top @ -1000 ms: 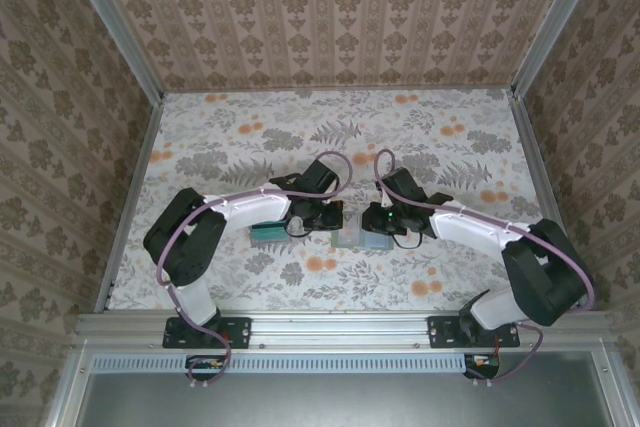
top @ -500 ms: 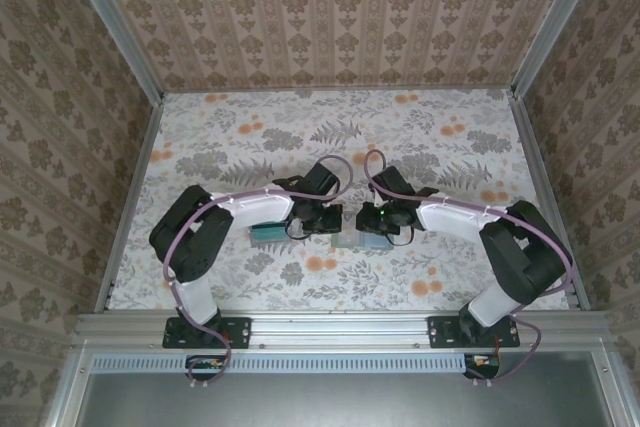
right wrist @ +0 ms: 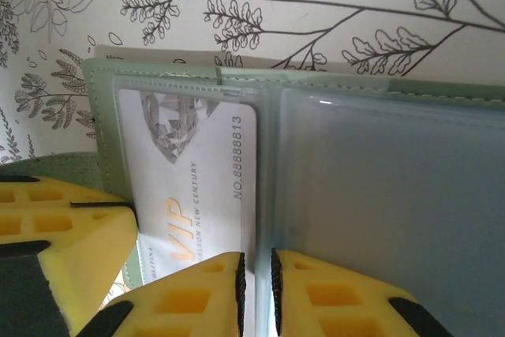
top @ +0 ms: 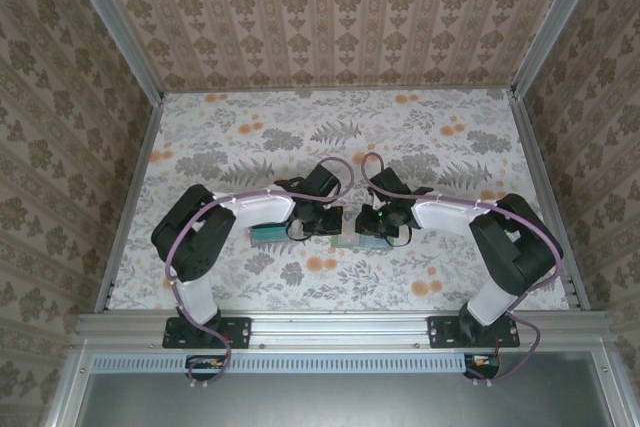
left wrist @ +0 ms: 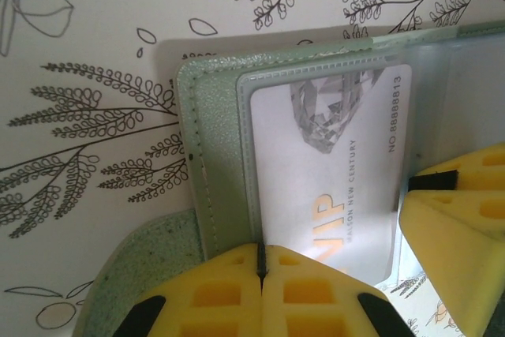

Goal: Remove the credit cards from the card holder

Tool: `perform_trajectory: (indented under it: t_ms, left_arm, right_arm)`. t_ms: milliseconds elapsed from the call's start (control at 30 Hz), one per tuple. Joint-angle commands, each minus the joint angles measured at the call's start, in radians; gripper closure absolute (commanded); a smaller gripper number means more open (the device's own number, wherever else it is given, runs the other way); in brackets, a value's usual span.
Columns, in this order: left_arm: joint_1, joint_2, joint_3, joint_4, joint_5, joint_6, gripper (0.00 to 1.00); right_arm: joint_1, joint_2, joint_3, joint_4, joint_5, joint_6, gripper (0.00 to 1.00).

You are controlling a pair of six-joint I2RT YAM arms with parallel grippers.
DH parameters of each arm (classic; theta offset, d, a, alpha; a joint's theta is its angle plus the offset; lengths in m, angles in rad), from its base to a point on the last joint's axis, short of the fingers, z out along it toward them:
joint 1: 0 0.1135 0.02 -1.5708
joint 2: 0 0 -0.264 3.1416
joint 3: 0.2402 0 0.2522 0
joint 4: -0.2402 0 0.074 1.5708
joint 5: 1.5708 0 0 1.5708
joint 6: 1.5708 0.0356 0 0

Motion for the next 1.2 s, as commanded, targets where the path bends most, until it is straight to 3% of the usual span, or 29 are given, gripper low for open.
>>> perform_trajectory:
  t_ms: [0, 400, 667, 1167]
  left_arm:
    - [-0.01, 0.02, -0.005, -0.024, -0.002, -0.015, 1.0]
    - [-0.017, 0.029, -0.002, -0.021, 0.005, -0.016, 1.0]
    - [-0.018, 0.028, -0.003, -0.025, 0.004, -0.015, 1.0]
    - [-0.003, 0.014, -0.02, -0.049, -0.023, -0.021, 1.0]
  right_arm:
    - [0.008, 0.02, 0.029, -0.024, -0.031, 0.017, 0.79]
    - [0.008, 0.032, 0.022, 0.006, -0.061, 0.043, 0.81]
    - [0.005, 0.014, 0.0, 0.026, -0.069, 0.061, 1.0]
    - [-0.062, -0.083, -0.056, -0.034, -0.031, 0.017, 1.0]
